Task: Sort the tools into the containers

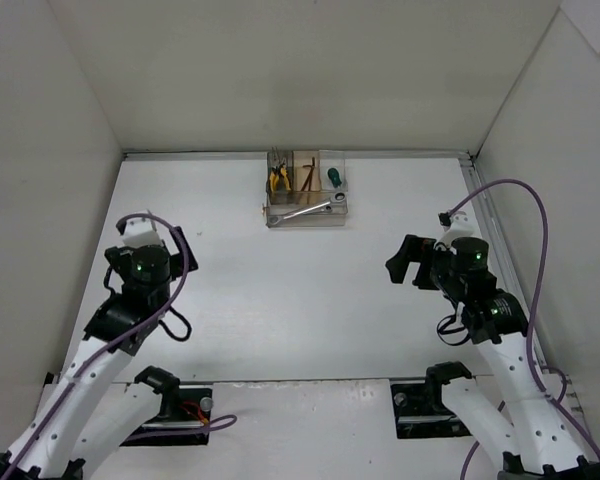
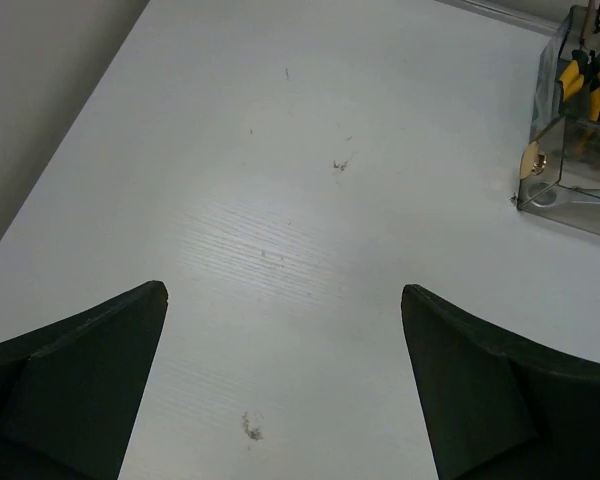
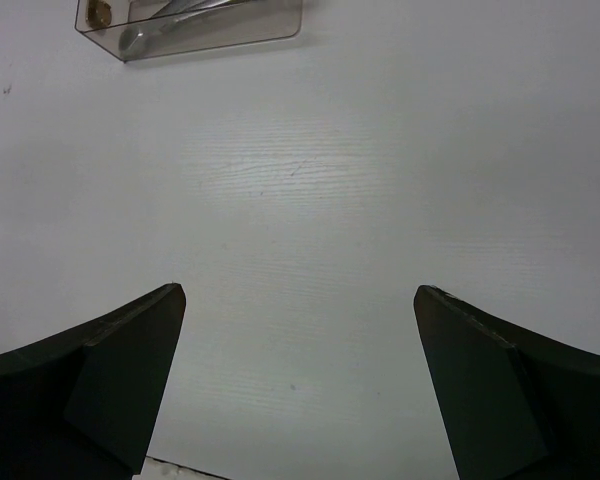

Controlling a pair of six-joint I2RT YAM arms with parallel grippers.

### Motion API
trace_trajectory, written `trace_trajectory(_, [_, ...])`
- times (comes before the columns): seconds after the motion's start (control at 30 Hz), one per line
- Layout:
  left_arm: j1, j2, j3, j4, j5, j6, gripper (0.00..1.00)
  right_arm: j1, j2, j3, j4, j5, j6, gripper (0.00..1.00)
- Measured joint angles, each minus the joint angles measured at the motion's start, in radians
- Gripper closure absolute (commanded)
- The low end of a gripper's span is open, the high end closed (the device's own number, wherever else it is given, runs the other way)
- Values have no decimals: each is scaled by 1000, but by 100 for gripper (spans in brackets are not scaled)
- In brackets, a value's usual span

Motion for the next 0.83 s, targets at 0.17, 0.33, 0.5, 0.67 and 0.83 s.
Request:
trace_trajectory(0.17, [0,-151,-89,-26,-31,1,0,0,-41,-6,3,45,-4,2])
trace_trajectory(0.33, [0,-194,-109,-27,-41,6,0,0,-97,-26,4,67,-1,2])
trace_trajectory(0.5, [0,-157,-109,-27,-43,8,0,0,-121,-46,6,83,8,2])
trace_trajectory(0.67, [0,-126,-108,-28,-38,8,0,0,-128,-63,8,103,21,2])
trace_trajectory(0.83, [0,-130,-108,-28,-38,8,0,0,-123,-63,13,114,21,2])
